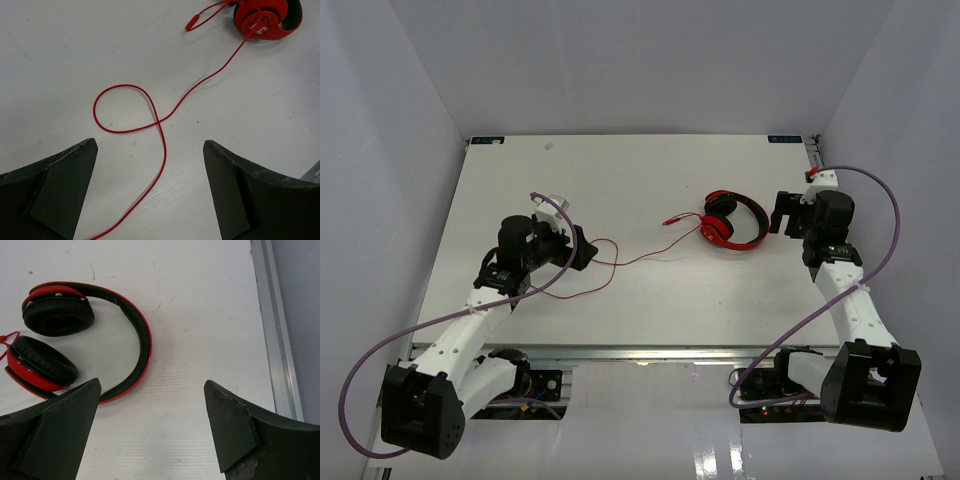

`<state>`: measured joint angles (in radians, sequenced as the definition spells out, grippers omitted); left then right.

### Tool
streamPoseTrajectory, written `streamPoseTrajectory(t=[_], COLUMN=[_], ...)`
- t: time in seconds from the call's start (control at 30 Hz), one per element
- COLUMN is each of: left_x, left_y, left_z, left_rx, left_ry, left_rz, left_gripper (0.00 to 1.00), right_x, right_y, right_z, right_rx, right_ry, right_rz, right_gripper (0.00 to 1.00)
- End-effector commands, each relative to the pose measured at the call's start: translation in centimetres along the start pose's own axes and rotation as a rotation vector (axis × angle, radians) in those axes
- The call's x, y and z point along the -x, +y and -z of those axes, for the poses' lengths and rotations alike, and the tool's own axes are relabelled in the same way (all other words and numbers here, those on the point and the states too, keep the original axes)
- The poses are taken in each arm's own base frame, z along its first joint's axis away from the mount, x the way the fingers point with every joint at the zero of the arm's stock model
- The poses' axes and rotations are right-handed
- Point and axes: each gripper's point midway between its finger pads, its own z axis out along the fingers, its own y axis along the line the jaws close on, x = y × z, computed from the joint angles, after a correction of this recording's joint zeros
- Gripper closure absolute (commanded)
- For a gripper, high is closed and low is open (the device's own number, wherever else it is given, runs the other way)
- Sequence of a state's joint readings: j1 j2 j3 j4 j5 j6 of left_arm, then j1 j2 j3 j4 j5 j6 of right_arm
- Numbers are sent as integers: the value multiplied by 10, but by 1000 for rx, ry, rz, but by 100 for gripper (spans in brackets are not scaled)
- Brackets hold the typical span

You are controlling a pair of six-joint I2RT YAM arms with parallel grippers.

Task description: Wrap the headphones

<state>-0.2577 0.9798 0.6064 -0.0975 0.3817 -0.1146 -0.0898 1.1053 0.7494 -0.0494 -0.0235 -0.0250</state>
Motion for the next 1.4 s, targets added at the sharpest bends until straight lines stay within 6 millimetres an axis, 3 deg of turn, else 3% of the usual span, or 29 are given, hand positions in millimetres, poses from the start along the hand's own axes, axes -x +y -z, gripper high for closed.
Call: streamPoseTrajectory(t=[0.0,0.1,0.17,0.23,0.3,0.37,0.43,0.57,0.7,0.93,1.17,1.37], left_x=[17,17,16,16,15,14,13,13,13,13,17,21], left_y=[-8,-8,-8,-8,-7,-7,-6,-6,-5,-7,-11,-12], left_z=[4,4,3,2,2,1,0,0,-1,-1,2,5], left_rx=[-25,-28,-29,-30,-27,-27,-29,-26,-26,-34,-50,-50], left_ry=[-44,-42,-39,-36,-34,-31,-23,-26,-19,-19,-32,-48], left_rz=[-17,-18,-18,-19,-16,-17,-16,-19,-20,-21,-24,-30], left_gripper=[2,2,2,2,2,2,2,2,2,2,2,2], right_x=[21,4,-14,-12,-21,-13,-4,14,1,-36,-72,-93], right_y=[18,60,77,84,82,80,75,38,26,16,34,33], right_z=[3,8,5,-3,-19,-33,-49,-95,-120,-119,-120,-126], right_rx=[117,432,574,633,635,624,575,266,144,47,171,177], right_ry=[-89,-51,6,33,85,108,121,175,268,352,437,497], right_rz=[75,332,363,352,318,276,207,75,-4,-94,-76,-65], right_gripper=[10,10,10,6,4,2,7,10,6,0,11,22])
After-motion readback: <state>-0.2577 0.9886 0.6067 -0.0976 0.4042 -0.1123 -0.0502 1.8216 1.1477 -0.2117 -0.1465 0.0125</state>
